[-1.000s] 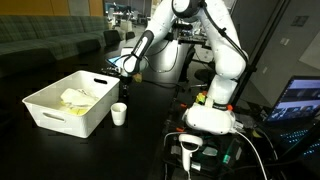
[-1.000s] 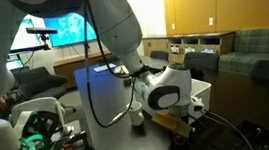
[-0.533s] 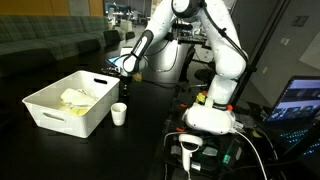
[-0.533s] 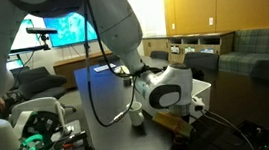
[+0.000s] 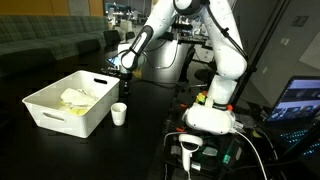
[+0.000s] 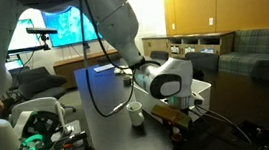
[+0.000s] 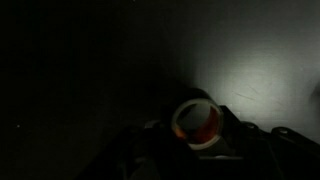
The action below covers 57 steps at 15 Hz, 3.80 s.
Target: Pick up the cloths from the table and put them in the box, then pick up the marker and seal tape and put them in the cup
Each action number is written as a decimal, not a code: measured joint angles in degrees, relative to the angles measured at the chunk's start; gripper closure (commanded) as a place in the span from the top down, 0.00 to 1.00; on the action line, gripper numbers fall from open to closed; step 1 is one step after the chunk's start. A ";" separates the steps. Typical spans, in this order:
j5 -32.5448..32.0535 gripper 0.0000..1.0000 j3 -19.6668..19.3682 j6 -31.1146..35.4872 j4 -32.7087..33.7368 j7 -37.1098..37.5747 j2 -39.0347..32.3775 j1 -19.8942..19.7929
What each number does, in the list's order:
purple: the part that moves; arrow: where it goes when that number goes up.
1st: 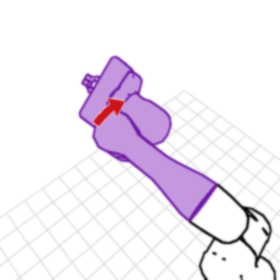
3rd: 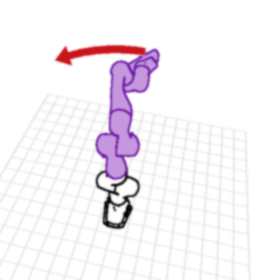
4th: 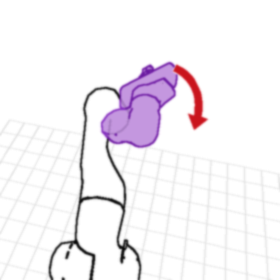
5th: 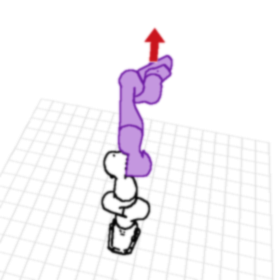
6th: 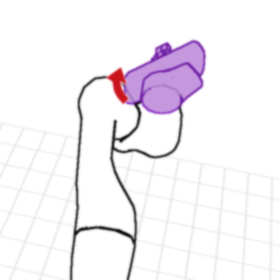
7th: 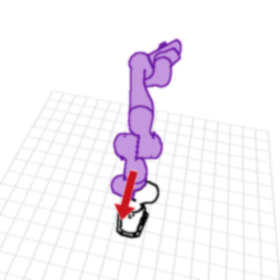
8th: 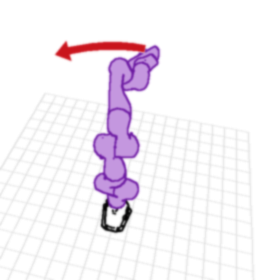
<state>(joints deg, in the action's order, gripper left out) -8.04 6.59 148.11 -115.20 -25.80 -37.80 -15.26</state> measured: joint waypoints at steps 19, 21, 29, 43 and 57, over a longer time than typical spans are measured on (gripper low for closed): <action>0.58 0.25 -0.59 -17.64 -10.75 12.46 20.60 15.80; 1.16 0.25 0.14 -17.68 -10.77 14.97 20.69 17.51; 8.90 0.25 4.21 -17.35 -10.83 26.54 20.43 24.89; 9.69 0.25 2.86 -14.72 -10.87 42.23 20.11 26.98; 14.24 0.25 0.05 -14.72 -10.87 45.27 18.07 25.99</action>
<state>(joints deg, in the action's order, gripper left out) 6.19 6.64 133.39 -126.06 19.47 -19.73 10.73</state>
